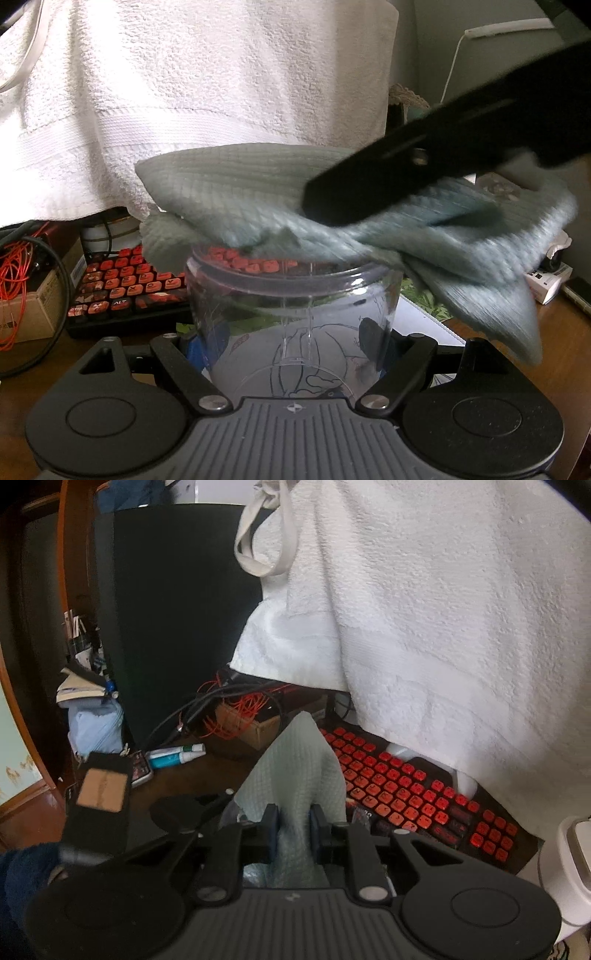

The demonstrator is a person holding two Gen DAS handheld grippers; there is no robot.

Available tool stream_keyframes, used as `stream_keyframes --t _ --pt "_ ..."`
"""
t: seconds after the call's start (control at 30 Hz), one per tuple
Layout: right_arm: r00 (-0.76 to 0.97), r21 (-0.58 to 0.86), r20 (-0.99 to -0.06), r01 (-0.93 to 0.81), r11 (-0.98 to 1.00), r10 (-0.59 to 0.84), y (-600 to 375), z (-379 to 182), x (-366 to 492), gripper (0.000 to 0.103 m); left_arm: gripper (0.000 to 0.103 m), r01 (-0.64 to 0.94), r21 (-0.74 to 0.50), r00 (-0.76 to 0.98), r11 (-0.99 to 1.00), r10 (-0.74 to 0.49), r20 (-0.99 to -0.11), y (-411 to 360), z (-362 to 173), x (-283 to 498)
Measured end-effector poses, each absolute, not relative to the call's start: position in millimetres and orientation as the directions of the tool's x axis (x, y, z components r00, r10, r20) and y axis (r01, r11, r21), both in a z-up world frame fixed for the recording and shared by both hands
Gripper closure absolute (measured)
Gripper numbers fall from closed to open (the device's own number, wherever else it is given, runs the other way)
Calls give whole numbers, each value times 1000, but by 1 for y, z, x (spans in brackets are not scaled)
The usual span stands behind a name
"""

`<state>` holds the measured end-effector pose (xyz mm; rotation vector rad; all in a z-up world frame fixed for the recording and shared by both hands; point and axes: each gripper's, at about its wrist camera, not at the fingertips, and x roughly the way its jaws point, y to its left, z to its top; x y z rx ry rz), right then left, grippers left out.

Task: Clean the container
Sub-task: 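Wipe the cloth over the jug's base and rim with the right gripper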

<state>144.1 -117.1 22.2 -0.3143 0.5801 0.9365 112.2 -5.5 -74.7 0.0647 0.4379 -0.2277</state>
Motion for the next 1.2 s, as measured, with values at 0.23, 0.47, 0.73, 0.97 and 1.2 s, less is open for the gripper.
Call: stream_keyframes --t 0.23,0.47,0.73,0.97,1.2 --pt "416 25 -598 -845 534 685 -118 23 138 86 20 230 17 881 973 -200 -429 -8 -75 111" --pt "370 67 -595 -861 503 713 -107 22 143 86 20 227 16 881 974 -198 -430 -8 -75 113" --pt "376 44 -590 -869 493 715 -97 21 152 87 20 227 17 880 974 -198 -431 -8 -76 113" --pt "430 -5 -592 -848 530 682 -95 21 157 87 20 229 16 879 973 -200 -432 -9 -76 114" --pt "465 -24 -602 -823 567 650 -107 22 151 87 20 233 7 877 972 -207 -434 -7 -76 115"
